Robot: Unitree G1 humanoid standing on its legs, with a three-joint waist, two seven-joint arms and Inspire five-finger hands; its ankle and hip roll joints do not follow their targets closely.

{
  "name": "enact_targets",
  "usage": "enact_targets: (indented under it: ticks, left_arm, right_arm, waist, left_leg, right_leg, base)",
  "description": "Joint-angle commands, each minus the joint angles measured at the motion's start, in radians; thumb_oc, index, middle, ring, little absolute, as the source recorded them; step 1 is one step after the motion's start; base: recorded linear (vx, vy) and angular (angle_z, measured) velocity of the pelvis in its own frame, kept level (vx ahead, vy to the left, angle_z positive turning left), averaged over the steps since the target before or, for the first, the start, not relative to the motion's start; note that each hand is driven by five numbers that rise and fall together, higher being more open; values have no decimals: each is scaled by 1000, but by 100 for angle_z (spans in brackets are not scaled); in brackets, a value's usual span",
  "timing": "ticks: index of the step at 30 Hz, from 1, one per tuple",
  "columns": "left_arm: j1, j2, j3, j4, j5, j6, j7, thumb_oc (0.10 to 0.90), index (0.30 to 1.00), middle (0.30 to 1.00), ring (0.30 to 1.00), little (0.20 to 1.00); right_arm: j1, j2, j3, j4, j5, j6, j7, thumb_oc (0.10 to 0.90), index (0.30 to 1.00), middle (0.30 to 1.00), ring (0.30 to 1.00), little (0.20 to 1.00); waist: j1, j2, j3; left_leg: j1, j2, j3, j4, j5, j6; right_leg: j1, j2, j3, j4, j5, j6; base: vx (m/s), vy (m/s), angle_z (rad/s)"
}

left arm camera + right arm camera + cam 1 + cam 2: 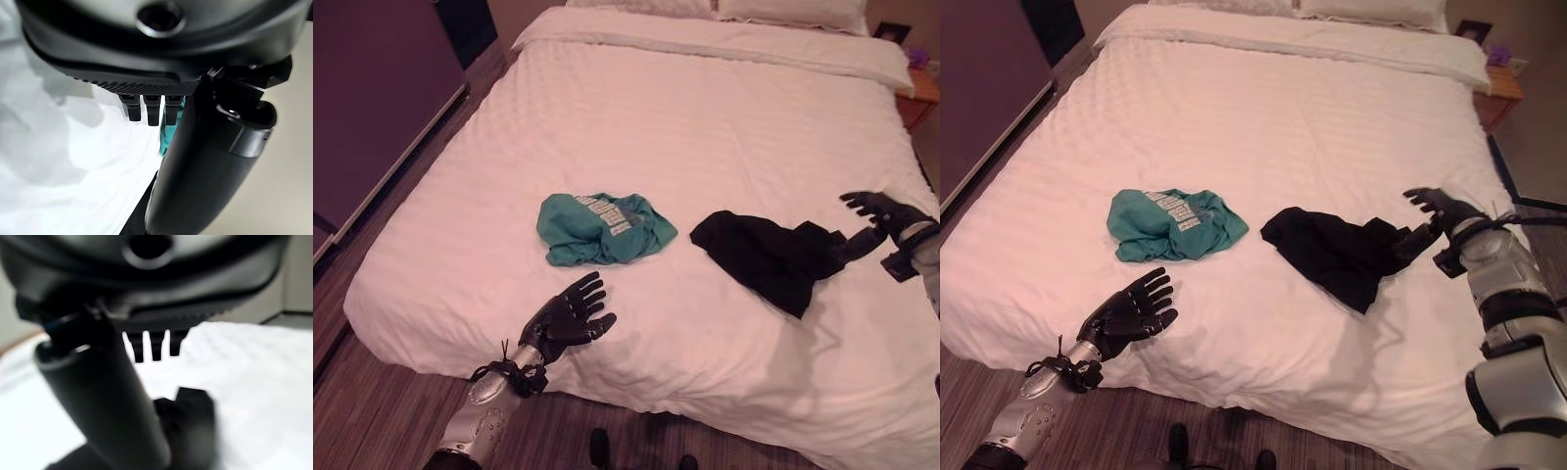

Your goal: Pick up bed clothes into laundry basket.

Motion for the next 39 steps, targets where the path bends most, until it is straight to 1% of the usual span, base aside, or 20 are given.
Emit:
enact_targets:
  ticks: [1, 5, 11, 13, 14, 15, 16, 18, 21, 22, 25, 27, 28, 29, 30, 31, 32, 34, 36, 39]
  left_arm:
    - [-98, 29, 34, -162, -56, -84, -14, 800, 900, 900, 900, 900]
    - [-96, 51, 56, -198, -55, -85, -15, 800, 900, 900, 900, 900]
    - [-124, 111, 109, -226, -58, -97, -16, 800, 900, 900, 900, 900]
    - [-131, 124, 114, -226, -57, -98, -16, 800, 900, 900, 900, 900]
    - [-148, 134, 127, -215, -59, -100, -14, 800, 900, 900, 900, 900]
    - [-155, 137, 129, -208, -56, -99, -11, 800, 900, 900, 900, 900]
    - [-155, 138, 129, -208, -56, -99, -11, 800, 900, 900, 900, 900]
    - [-181, 170, 130, -193, -15, -112, 1, 800, 900, 900, 900, 900]
    - [-272, 275, 138, -130, 109, -130, 59, 800, 900, 900, 900, 900]
    - [-272, 275, 137, -130, 109, -130, 59, 800, 900, 900, 900, 900]
    - [-412, 439, 129, -11, 276, -135, 100, 800, 900, 900, 900, 900]
    - [-537, 578, 57, 49, 485, -125, 127, 800, 900, 900, 900, 900]
    - [-547, 578, 48, 52, 485, -126, 128, 800, 900, 900, 900, 900]
    - [-662, 631, -14, 132, 539, -127, 152, 800, 900, 900, 900, 900]
    - [-745, 641, -72, 180, 578, -133, 177, 800, 900, 900, 900, 900]
    - [-752, 640, -79, 183, 578, -134, 177, 800, 900, 900, 900, 900]
    - [-963, 680, -228, 223, 819, -111, 242, 800, 900, 900, 900, 900]
    - [-1000, 670, -260, 235, 835, -117, 262, 800, 900, 900, 900, 900]
    - [-1099, 653, -333, 251, 910, -104, 288, 800, 900, 900, 900, 900]
    - [-1165, 623, -403, 276, 975, -96, 297, 800, 900, 900, 900, 900]
  right_arm:
    - [-154, -13, 8, -44, 111, -39, -44, 800, 900, 900, 900, 900]
    - [-84, 46, -7, -51, 115, -34, -24, 800, 900, 900, 900, 900]
    - [119, 138, -54, -96, 111, -22, 29, 800, 900, 900, 900, 900]
    - [149, 149, -58, -102, 99, -19, 39, 800, 900, 900, 900, 900]
    - [211, 166, -62, -108, 71, -12, 56, 800, 900, 900, 900, 900]
    - [232, 169, -66, -109, 59, -10, 61, 549, 524, 524, 524, 524]
    - [233, 169, -67, -110, 59, -10, 60, 400, 300, 300, 300, 300]
    - [262, 172, -70, -102, 29, -10, 63, 400, 300, 300, 300, 300]
    - [330, 165, -87, -107, -24, -6, 58, 400, 300, 300, 300, 300]
    - [331, 164, -87, -107, -24, -6, 58, 400, 300, 300, 300, 300]
    - [455, 142, -126, -177, -71, -4, 78, 400, 300, 300, 300, 300]
    - [553, 137, -156, -229, -107, -2, 89, 400, 300, 300, 300, 300]
    - [558, 138, -162, -231, -108, -1, 89, 400, 300, 300, 300, 300]
    - [631, 140, -180, -253, -114, -2, 91, 400, 300, 300, 300, 300]
    - [676, 153, -198, -273, -118, -3, 89, 400, 300, 300, 300, 300]
    - [679, 154, -202, -274, -118, -3, 89, 400, 300, 300, 300, 300]
    - [798, 184, -227, -318, -164, -10, 81, 400, 300, 300, 300, 300]
    - [825, 202, -237, -324, -165, -12, 77, 400, 300, 300, 300, 300]
    - [915, 243, -230, -352, -194, -13, 81, 400, 300, 300, 300, 300]
    - [955, 273, -236, -360, -202, -15, 82, 400, 300, 300, 300, 300]
  waist:
    - [37, -9, -8]
    - [43, 3, 1]
    - [46, 25, 7]
    - [45, 26, 6]
    - [40, 31, 6]
    - [38, 32, 5]
    - [38, 32, 5]
    - [35, 34, 5]
    - [26, 42, 6]
    - [26, 42, 6]
    - [2, 47, 1]
    - [-13, 50, 1]
    - [-10, 48, -1]
    - [-32, 52, -2]
    - [-38, 48, -3]
    - [-35, 46, -3]
    - [-62, 42, 3]
    - [-61, 33, 1]
    - [-86, 24, 4]
    - [-94, 9, 8]
  left_leg:
    - [62, 28, 5, 3, -33, -77]
    - [56, 29, -2, 3, -30, -79]
    - [59, 28, -23, 3, -27, -81]
    - [61, 28, -28, 3, -27, -82]
    - [63, 29, -34, 3, -27, -84]
    - [65, 29, -38, 3, -27, -84]
    - [65, 29, -38, 3, -27, -84]
    - [66, 29, -40, 3, -28, -84]
    - [66, 29, -45, 3, -28, -86]
    - [66, 29, -45, 3, -28, -86]
    - [72, 32, -40, 3, -34, -87]
    - [78, 35, -37, 3, -40, -89]
    - [74, 34, -37, 3, -37, -88]
    - [72, 35, -33, 3, -38, -88]
    - [69, 36, -31, 3, -39, -88]
    - [69, 36, -31, 3, -39, -88]
    - [65, 43, -25, 3, -44, -89]
    - [58, 42, -24, 3, -41, -88]
    - [53, 46, -19, 3, -45, -86]
    - [47, 48, -12, 3, -46, -85]
  right_leg:
    - [-60, -21, -29, 3, 122, 62]
    - [-60, -20, -37, 3, 119, 58]
    - [-39, -19, -62, 3, 105, 52]
    - [-34, -19, -68, 3, 101, 51]
    - [-27, -18, -74, 3, 96, 50]
    - [-24, -17, -77, 3, 93, 49]
    - [-24, -17, -77, 3, 93, 49]
    - [-20, -17, -81, 3, 91, 50]
    - [-17, -16, -84, 3, 89, 51]
    - [-17, -16, -84, 3, 88, 51]
    - [-12, -14, -87, 3, 83, 57]
    - [-6, -13, -89, 3, 80, 62]
    - [-9, -14, -90, 3, 82, 62]
    - [-12, -14, -89, 3, 84, 68]
    - [-14, -14, -89, 3, 85, 70]
    - [-14, -15, -89, 3, 85, 70]
    - [-23, -11, -86, 3, 86, 77]
    - [-32, -11, -85, 3, 89, 78]
    - [-44, -9, -76, 3, 93, 82]
    - [-54, -7, -71, 3, 97, 84]
  base:
    - [-7, -24, 6]
    - [4, -26, 5]
    - [28, -20, 12]
    - [22, -19, 12]
    - [31, -25, 10]
    - [31, -25, 12]
    - [17, -8, 11]
    - [11, -1, 10]
    - [0, 0, 0]
    - [15, 1, 4]
    - [32, 5, 4]
    - [19, 3, 1]
    - [16, 4, 4]
    - [2, 0, 8]
    - [9, -2, 16]
    - [0, -14, 10]
    - [-10, -11, 14]
    - [-13, -4, 7]
    - [-3, 11, -5]
    - [-19, 8, -11]
